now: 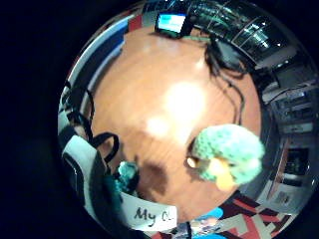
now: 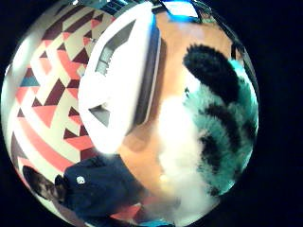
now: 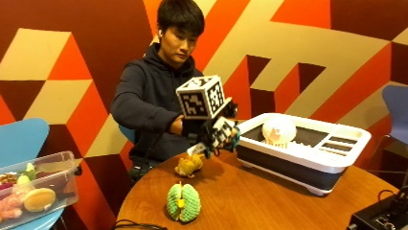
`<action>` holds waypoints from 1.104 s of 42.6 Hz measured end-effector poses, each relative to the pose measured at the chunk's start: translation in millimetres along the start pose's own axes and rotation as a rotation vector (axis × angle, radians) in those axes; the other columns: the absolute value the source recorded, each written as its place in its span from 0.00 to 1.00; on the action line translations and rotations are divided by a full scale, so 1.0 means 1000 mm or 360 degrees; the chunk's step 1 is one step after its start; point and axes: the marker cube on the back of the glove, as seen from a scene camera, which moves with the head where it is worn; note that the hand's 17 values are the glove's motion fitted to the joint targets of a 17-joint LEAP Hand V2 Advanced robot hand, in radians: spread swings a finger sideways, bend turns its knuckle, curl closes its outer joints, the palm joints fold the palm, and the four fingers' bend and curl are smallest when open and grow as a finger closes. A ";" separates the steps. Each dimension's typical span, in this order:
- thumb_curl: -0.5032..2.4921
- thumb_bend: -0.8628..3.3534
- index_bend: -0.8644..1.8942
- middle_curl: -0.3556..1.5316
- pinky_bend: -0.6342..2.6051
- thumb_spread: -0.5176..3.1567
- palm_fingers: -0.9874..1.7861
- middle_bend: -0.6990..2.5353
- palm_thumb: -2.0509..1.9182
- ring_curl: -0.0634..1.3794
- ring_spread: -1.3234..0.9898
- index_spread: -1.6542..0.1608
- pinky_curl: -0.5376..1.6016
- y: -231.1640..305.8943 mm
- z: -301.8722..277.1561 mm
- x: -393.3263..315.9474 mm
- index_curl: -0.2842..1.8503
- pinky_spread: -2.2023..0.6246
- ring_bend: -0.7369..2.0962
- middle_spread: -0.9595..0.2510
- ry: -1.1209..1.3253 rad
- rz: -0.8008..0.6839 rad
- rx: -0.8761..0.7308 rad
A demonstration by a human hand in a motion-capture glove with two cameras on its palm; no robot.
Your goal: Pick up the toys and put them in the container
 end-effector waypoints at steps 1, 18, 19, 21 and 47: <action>0.39 0.22 0.51 0.58 0.53 0.38 0.81 0.56 0.69 0.50 0.44 0.78 0.49 -0.002 -0.012 -0.004 0.26 0.64 0.74 0.65 -0.0004 -0.0008 0.0029; 0.44 0.21 0.58 0.62 0.56 0.33 0.76 0.59 0.69 0.52 0.43 0.79 0.52 -0.044 -0.106 -0.098 0.33 0.63 0.78 0.62 -0.0301 -0.0217 0.0468; 0.44 0.21 0.58 0.63 0.56 0.32 0.76 0.59 0.69 0.52 0.43 0.79 0.52 -0.048 -0.106 -0.105 0.34 0.63 0.78 0.62 -0.0338 -0.0231 0.0511; 0.44 0.21 0.57 0.63 0.57 0.32 0.75 0.60 0.69 0.51 0.43 0.79 0.53 -0.056 -0.102 -0.117 0.34 0.63 0.78 0.62 -0.0405 -0.0257 0.0578; 0.33 0.20 0.36 0.42 0.43 0.44 0.23 0.26 0.53 0.23 0.54 0.77 0.43 -0.023 -0.088 -0.024 0.28 0.77 0.35 0.76 -0.0148 0.0043 -0.0098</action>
